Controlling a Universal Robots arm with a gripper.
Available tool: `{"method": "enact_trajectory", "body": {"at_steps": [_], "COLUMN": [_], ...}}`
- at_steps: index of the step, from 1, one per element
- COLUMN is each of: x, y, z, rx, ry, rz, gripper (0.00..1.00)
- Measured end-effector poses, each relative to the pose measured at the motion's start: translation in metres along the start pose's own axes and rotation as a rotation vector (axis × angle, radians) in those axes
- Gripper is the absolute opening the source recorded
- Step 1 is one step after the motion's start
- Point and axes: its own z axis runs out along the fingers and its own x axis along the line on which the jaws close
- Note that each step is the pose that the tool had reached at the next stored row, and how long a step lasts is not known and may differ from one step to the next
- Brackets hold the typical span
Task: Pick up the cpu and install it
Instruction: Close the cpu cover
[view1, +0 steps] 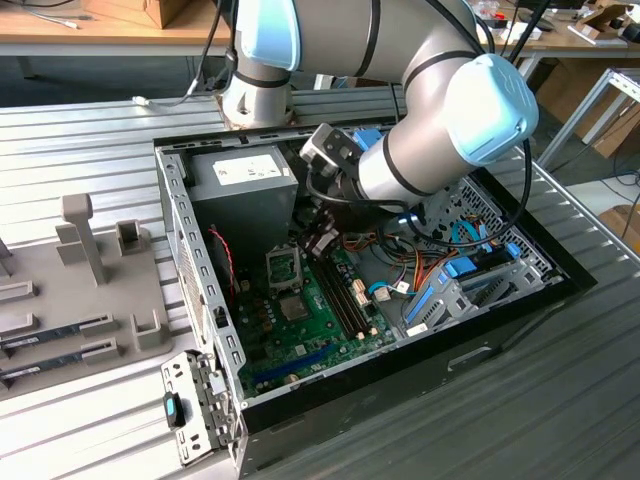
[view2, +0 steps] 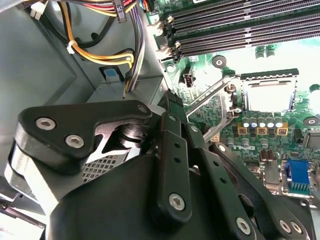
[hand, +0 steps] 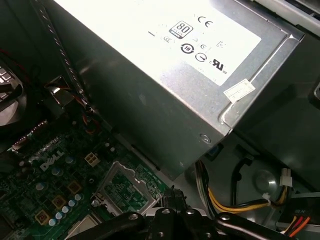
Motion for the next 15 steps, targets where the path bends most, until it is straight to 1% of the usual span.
{"method": "enact_trajectory", "body": {"at_steps": [4,12,15], "x": [0.001,0.0009,0.0008], "y": [0.0023,0.0036,0.0042], "z": [-0.0025,-0.0052,-0.0064], "rx": [0.0005,0.0002,-0.0004], "ry": [0.0009,0.002,0.0016], "rz": [-0.003,-0.006,-0.007], "gripper": [0.11,0.11,0.11]}}
